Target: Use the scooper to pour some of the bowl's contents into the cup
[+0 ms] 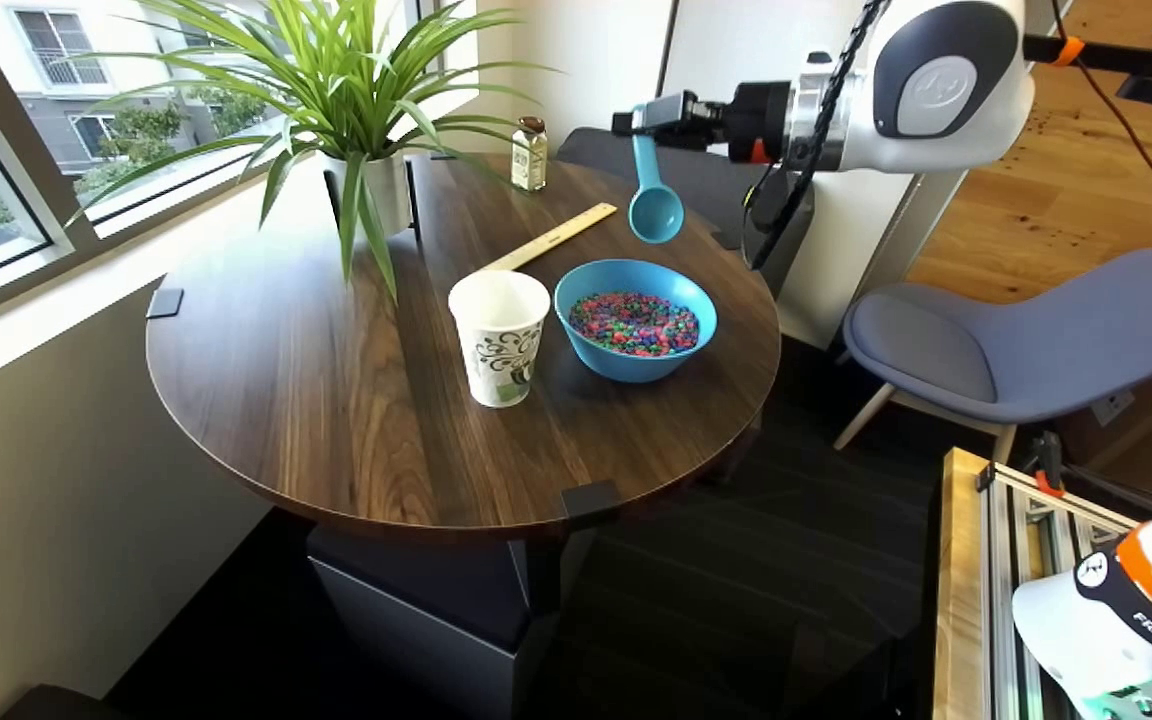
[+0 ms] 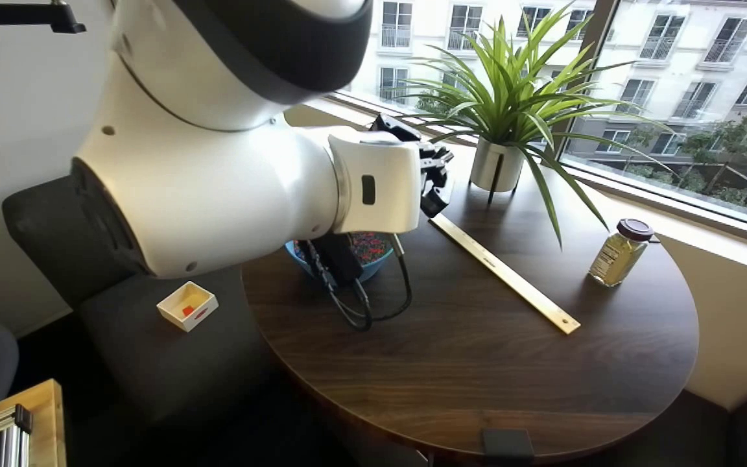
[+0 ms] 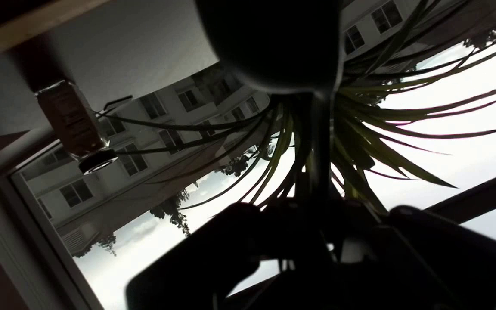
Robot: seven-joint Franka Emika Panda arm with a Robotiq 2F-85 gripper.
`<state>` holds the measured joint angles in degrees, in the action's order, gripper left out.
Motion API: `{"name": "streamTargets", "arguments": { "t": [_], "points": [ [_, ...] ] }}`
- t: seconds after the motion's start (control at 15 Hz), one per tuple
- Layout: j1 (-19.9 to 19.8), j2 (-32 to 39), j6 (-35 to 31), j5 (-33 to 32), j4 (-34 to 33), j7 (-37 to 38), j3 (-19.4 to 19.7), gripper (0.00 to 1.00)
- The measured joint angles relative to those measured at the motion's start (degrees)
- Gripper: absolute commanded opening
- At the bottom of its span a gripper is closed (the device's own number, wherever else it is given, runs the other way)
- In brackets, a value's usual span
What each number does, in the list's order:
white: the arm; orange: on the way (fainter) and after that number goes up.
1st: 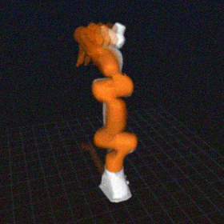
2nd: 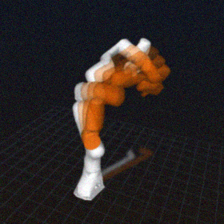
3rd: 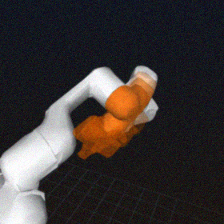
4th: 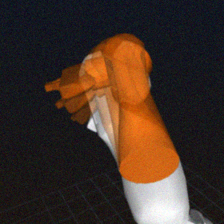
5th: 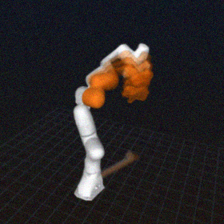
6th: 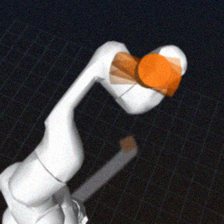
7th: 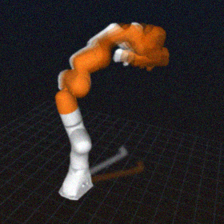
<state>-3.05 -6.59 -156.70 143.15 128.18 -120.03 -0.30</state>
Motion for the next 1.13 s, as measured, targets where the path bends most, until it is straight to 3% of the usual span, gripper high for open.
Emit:
{"name": "streamTargets", "arguments": {
  "t": [0.13, 0.2, 0.33, 0.8, 0.87, 1.0, 1.13],
  "points": [
    [0.6, 1.6, 0.0, 0.6, 0.4, 0.3, -0.7, 0.02],
    [0.8, 2.2, 0.1, 0.6, 0.3, 0.6, -1.0, 0.33],
    [0.8, 3.0, 0.1, 0.5, 0.1, 1.9, -1.2, 0.39],
    [0.7, 3.6, -0.2, 0.5, -1.0, 5.6, -1.1, 0.92],
    [0.3, 3.3, -0.2, 0.5, -1.4, 6.2, -0.8, 0.75],
    [-0.4, 2.0, -0.2, 0.5, -1.9, 7.0, -0.1, 0.89],
    [-0.9, 1.1, -0.2, 0.5, -1.9, 7.3, 0.2, 0.93]
  ]
}}
